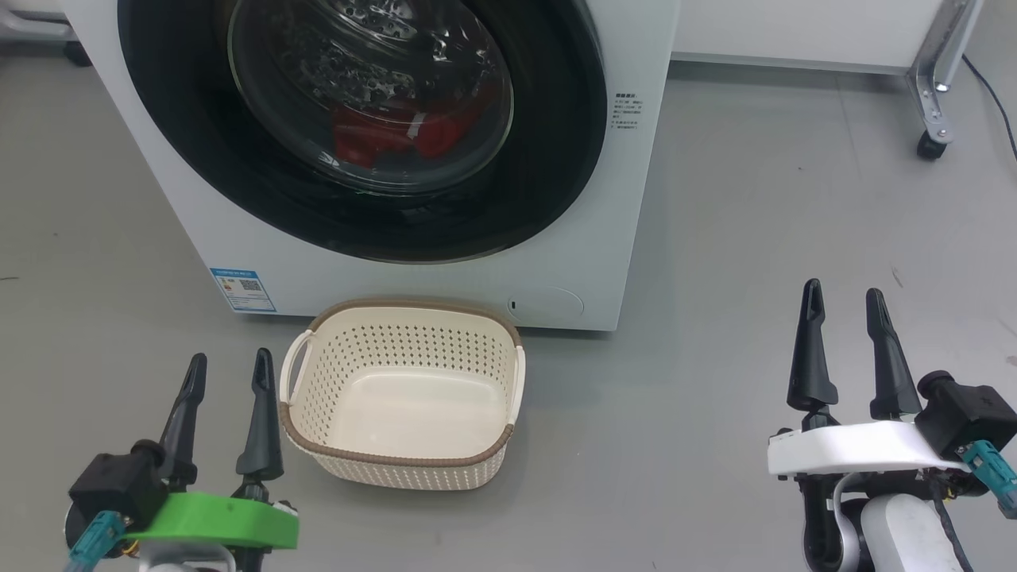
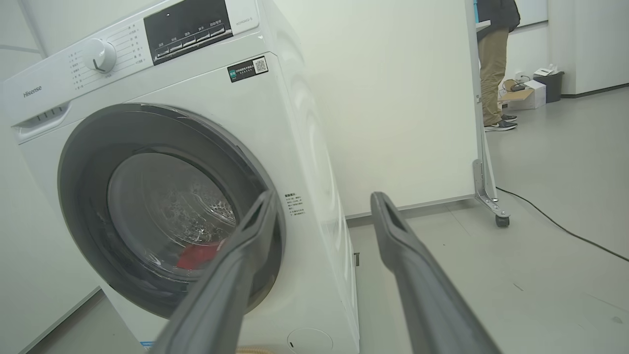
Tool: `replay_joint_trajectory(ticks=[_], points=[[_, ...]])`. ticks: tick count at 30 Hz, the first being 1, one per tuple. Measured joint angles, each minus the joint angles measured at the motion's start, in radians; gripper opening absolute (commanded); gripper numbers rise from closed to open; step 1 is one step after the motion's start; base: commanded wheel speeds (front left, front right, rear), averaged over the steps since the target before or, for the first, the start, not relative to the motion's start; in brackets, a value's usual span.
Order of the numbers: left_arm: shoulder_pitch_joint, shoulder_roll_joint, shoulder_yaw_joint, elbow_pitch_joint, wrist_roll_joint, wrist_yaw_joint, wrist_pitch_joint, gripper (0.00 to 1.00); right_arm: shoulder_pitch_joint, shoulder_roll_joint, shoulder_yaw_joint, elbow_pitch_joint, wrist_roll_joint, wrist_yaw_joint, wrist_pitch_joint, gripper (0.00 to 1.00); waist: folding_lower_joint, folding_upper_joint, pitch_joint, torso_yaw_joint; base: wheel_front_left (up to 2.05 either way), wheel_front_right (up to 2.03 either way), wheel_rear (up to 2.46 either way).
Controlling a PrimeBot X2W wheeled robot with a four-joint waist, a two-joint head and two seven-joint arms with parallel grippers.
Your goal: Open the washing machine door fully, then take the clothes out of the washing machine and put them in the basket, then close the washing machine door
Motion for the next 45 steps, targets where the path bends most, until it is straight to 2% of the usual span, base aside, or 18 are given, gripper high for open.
replay_joint_trajectory(ticks=[4, 8, 16, 20, 45], points=[[-0.001, -0.001, -0.007, 0.004, 0.013, 0.000, 0.000, 1.00, 0.000, 0.000, 0.000, -0.004, -0.003, -0.007, 0.000, 1.00, 0.0000, 0.0000, 0.015, 0.008, 0.00, 0.00, 0.00], [-0.001, -0.003, -0.012, 0.028, 0.034, 0.000, 0.000, 1.00, 0.000, -0.001, 0.008, 0.016, -0.061, -0.008, 0.000, 1.00, 0.0000, 0.0000, 0.019, 0.025, 0.00, 0.00, 0.00], [0.000, -0.003, -0.037, 0.073, 0.080, 0.000, -0.002, 1.00, 0.022, -0.001, 0.024, 0.098, -0.051, -0.019, 0.000, 1.00, 0.0000, 0.0000, 0.016, 0.035, 0.00, 0.00, 0.00], [0.001, -0.004, -0.059, 0.110, 0.080, -0.001, -0.003, 1.00, 0.042, -0.001, 0.021, 0.145, -0.045, -0.035, 0.000, 1.00, 0.0000, 0.0000, 0.013, 0.034, 0.00, 0.00, 0.00], [0.002, -0.008, -0.062, 0.154, 0.089, -0.002, -0.003, 1.00, 0.035, -0.001, 0.037, 0.215, -0.040, -0.045, 0.006, 1.00, 0.0000, 0.0000, -0.007, 0.004, 0.00, 0.00, 0.00]])
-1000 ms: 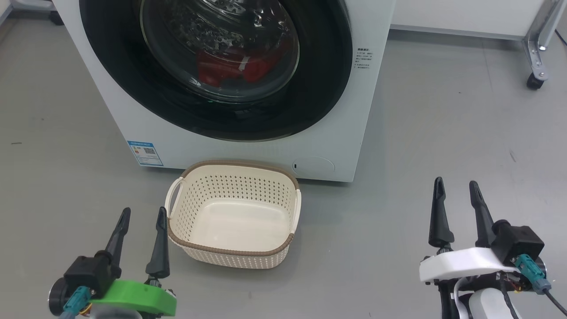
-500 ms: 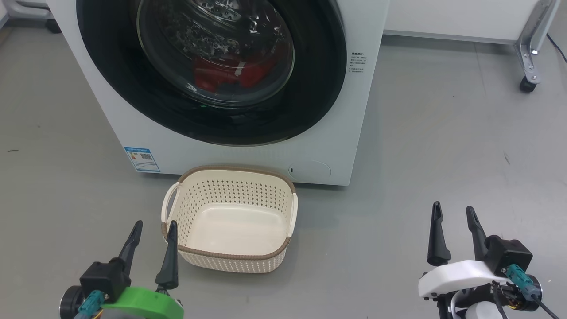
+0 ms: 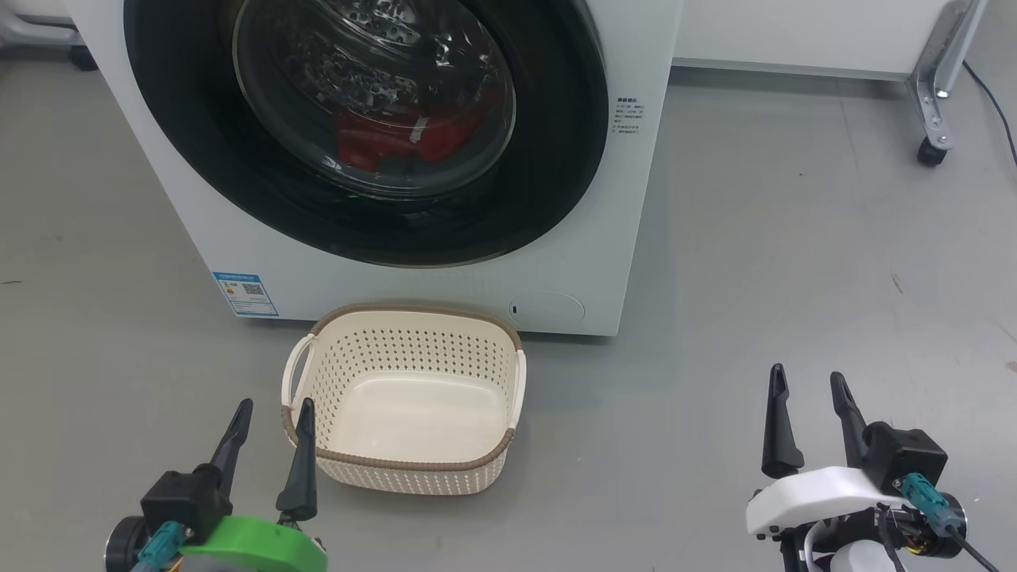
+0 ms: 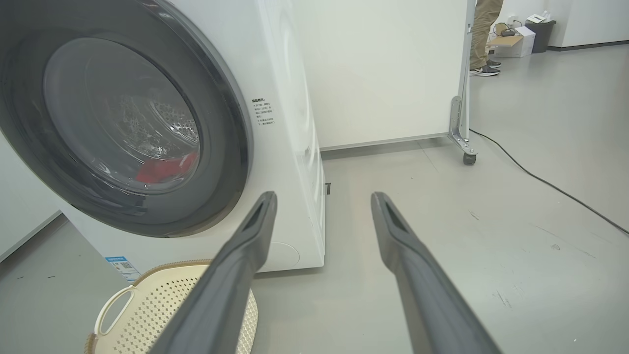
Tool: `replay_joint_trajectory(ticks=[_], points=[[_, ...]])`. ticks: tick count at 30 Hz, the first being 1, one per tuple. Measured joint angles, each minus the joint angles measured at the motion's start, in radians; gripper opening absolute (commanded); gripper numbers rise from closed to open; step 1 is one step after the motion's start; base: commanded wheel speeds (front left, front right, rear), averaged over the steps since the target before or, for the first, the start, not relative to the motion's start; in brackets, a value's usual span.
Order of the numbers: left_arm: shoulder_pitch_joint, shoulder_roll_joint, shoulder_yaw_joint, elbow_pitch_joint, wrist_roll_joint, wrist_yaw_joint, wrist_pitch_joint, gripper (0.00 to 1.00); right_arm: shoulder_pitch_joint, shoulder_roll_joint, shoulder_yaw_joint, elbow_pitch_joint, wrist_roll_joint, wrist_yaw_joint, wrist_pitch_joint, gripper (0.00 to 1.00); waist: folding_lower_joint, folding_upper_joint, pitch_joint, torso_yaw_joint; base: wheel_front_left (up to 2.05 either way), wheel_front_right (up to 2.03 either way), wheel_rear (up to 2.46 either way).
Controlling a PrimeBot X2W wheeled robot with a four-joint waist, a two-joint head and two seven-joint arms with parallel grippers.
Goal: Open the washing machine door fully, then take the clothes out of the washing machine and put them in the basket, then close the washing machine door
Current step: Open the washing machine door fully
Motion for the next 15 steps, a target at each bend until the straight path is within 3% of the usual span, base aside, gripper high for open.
replay_joint_trajectory(ticks=[15], points=[[0.000, -0.002, 0.010, 0.004, 0.000, 0.000, 0.000, 1.00, -0.014, 0.000, 0.003, 0.013, 0.000, -0.007, 0.000, 1.00, 0.0000, -0.0001, -0.005, -0.007, 0.00, 0.00, 0.00]])
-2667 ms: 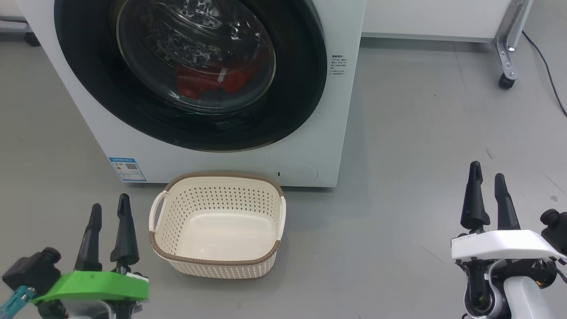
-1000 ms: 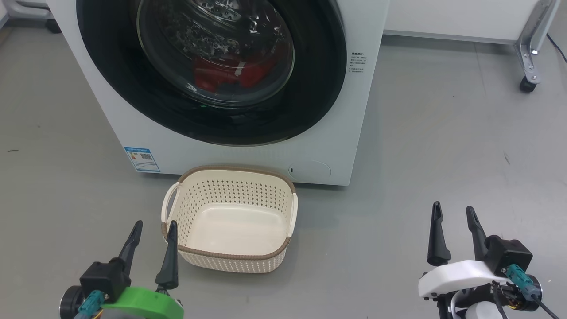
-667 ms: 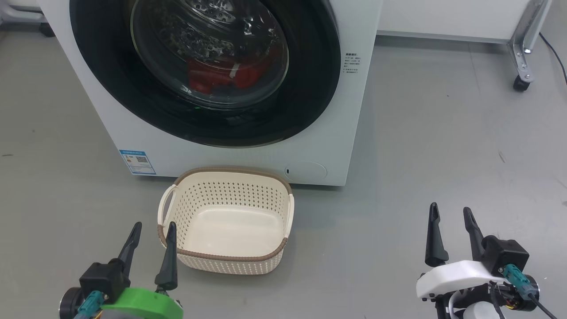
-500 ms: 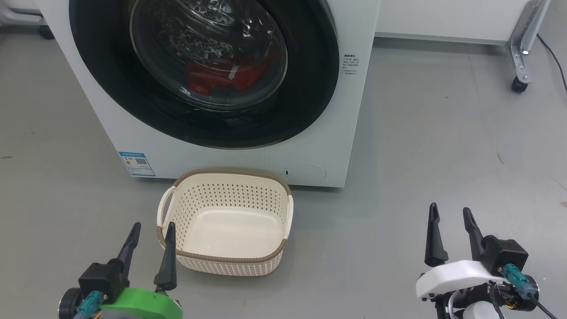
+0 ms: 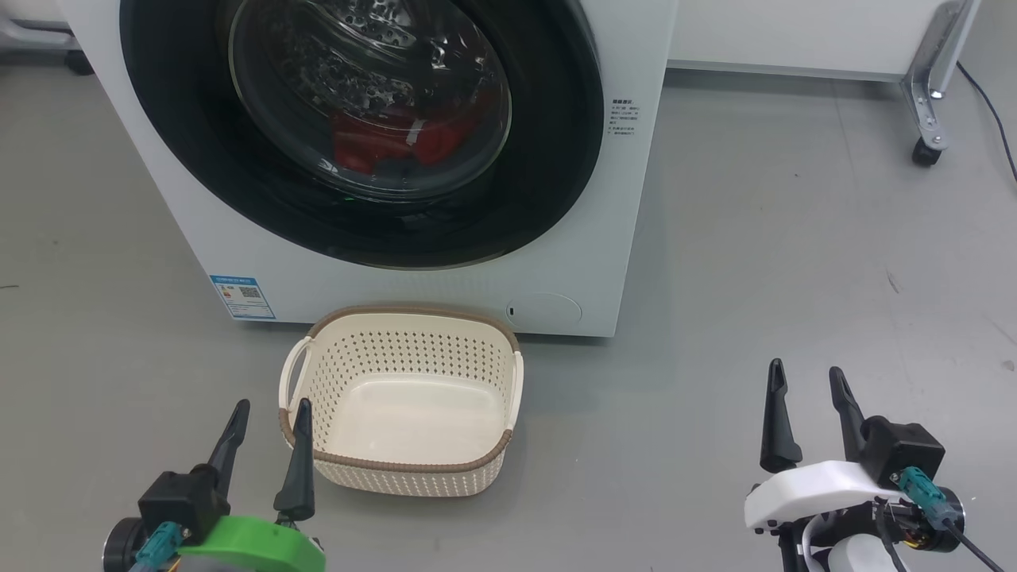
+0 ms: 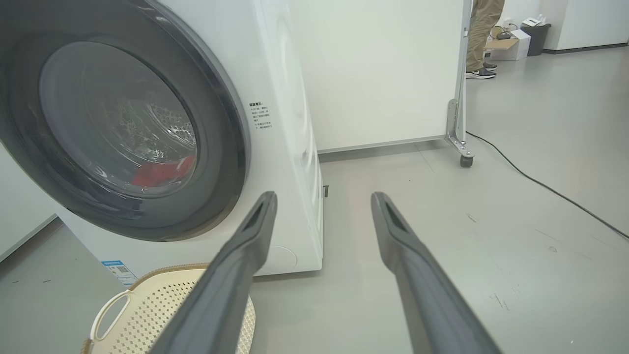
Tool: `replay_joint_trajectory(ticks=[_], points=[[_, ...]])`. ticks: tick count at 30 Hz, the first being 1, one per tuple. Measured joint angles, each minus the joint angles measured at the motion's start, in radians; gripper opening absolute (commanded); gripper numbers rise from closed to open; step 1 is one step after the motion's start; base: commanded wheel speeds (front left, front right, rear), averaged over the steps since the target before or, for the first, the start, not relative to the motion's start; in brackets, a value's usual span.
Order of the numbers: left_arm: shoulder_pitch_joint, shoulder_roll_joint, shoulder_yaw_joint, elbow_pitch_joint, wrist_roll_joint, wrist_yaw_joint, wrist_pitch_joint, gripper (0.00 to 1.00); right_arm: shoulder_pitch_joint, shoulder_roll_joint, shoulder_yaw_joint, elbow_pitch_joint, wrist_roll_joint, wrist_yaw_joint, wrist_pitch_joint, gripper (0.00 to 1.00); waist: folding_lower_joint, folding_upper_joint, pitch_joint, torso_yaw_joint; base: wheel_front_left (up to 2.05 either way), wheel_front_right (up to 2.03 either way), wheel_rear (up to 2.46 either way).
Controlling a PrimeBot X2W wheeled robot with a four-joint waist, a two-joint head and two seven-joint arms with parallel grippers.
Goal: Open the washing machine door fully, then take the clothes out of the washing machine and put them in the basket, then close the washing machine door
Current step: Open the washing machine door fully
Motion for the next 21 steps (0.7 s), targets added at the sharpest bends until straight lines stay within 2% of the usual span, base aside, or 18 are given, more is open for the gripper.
replay_joint_trajectory(ticks=[21], points=[[-0.001, -0.002, 0.003, 0.004, 0.001, -0.001, 0.000, 1.00, -0.011, 0.000, 0.010, 0.008, 0.001, 0.000, 0.000, 1.00, 0.0000, 0.0000, 0.009, 0.003, 0.00, 0.00, 0.00]])
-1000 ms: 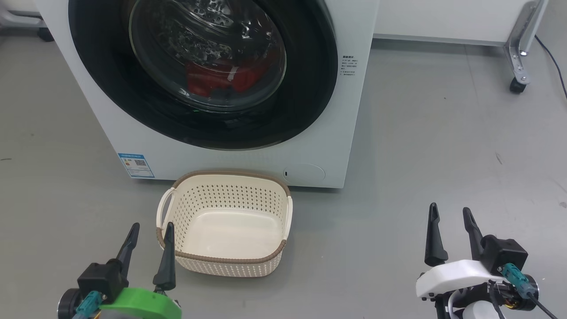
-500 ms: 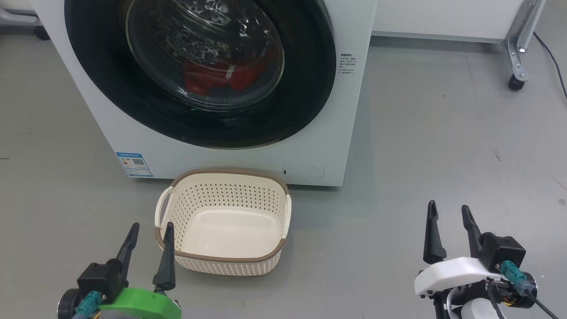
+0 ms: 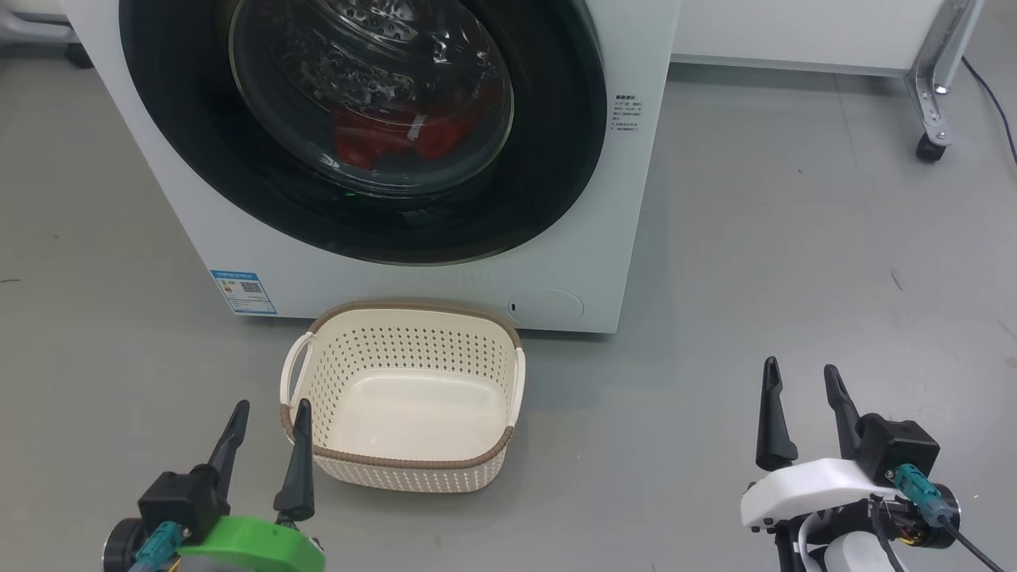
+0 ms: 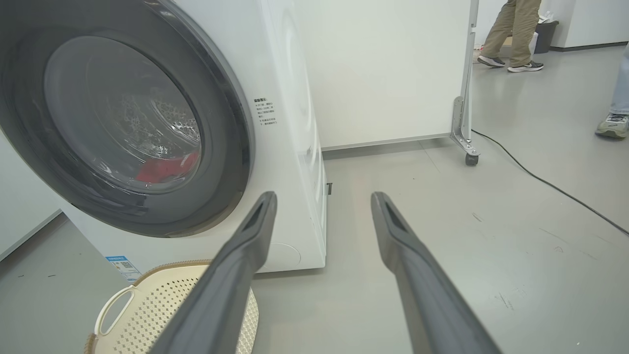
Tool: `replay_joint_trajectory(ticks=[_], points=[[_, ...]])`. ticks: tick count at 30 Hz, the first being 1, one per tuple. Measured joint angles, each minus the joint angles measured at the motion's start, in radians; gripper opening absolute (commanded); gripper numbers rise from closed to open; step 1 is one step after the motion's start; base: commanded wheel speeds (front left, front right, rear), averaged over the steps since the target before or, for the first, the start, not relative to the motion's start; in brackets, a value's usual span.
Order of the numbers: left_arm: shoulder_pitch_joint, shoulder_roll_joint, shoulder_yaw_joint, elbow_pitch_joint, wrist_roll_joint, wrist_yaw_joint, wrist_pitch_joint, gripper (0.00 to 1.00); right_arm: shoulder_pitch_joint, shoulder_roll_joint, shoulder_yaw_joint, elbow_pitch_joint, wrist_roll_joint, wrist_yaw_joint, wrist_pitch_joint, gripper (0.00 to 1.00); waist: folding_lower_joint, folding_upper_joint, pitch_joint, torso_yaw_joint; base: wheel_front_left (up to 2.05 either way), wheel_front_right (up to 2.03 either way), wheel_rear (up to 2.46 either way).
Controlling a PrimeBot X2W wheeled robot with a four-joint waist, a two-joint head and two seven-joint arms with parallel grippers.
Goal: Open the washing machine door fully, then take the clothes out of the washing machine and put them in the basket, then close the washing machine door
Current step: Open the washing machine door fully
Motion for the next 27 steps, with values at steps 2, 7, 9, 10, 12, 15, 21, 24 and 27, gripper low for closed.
replay_joint_trajectory(ticks=[2, 7, 9, 10, 12, 15, 21, 24, 27], points=[[0.000, 0.000, 0.000, 0.000, 0.000, 0.000, 0.000, 1.00, 0.000, 0.000, 0.000, 0.000, 0.000, 0.000, 0.000, 1.00, 0.0000, 0.0000, 0.000, 0.001, 0.00, 0.00, 0.00], [0.000, 0.000, -0.001, 0.000, 0.000, 0.000, 0.000, 1.00, -0.003, 0.000, -0.001, -0.001, 0.000, -0.001, -0.001, 1.00, 0.0000, 0.0000, 0.006, 0.005, 0.00, 0.00, 0.00], [-0.001, -0.001, -0.003, -0.001, 0.000, 0.000, 0.000, 1.00, -0.008, 0.000, -0.002, -0.004, -0.001, -0.002, -0.001, 0.31, 0.0000, 0.0000, 0.012, 0.007, 0.00, 0.00, 0.00], [-0.001, -0.001, -0.004, -0.002, 0.000, 0.000, 0.000, 1.00, -0.012, -0.001, -0.002, -0.006, -0.001, -0.002, -0.001, 0.00, 0.0000, 0.0000, 0.016, 0.009, 0.00, 0.00, 0.00], [-0.002, -0.001, -0.006, -0.003, 0.000, 0.000, 0.000, 1.00, -0.017, -0.001, -0.004, -0.012, 0.000, -0.001, -0.001, 0.00, 0.0000, 0.0000, 0.024, 0.012, 0.00, 0.00, 0.00], [-0.003, -0.001, -0.010, -0.004, 0.000, 0.000, 0.000, 1.00, -0.021, -0.001, -0.016, -0.020, 0.024, -0.001, -0.001, 0.00, 0.0000, 0.0000, 0.039, 0.019, 0.00, 0.00, 0.00], [-0.011, -0.001, -0.026, -0.006, 0.000, -0.003, 0.000, 1.00, -0.066, -0.001, -0.035, -0.037, 0.065, 0.012, -0.001, 0.00, 0.0000, 0.0000, 0.069, 0.038, 0.00, 0.00, 0.00], [-0.030, -0.002, -0.029, -0.009, 0.000, -0.003, 0.000, 1.00, -0.098, -0.001, -0.049, -0.046, 0.110, 0.028, 0.008, 0.00, 0.0000, 0.0000, 0.087, 0.049, 0.00, 0.00, 0.00], [-0.051, -0.002, -0.042, -0.010, 0.000, -0.003, 0.000, 1.00, -0.137, -0.004, -0.077, -0.049, 0.137, 0.030, 0.014, 0.00, 0.0000, 0.0000, 0.103, 0.065, 0.00, 0.00, 0.00]])
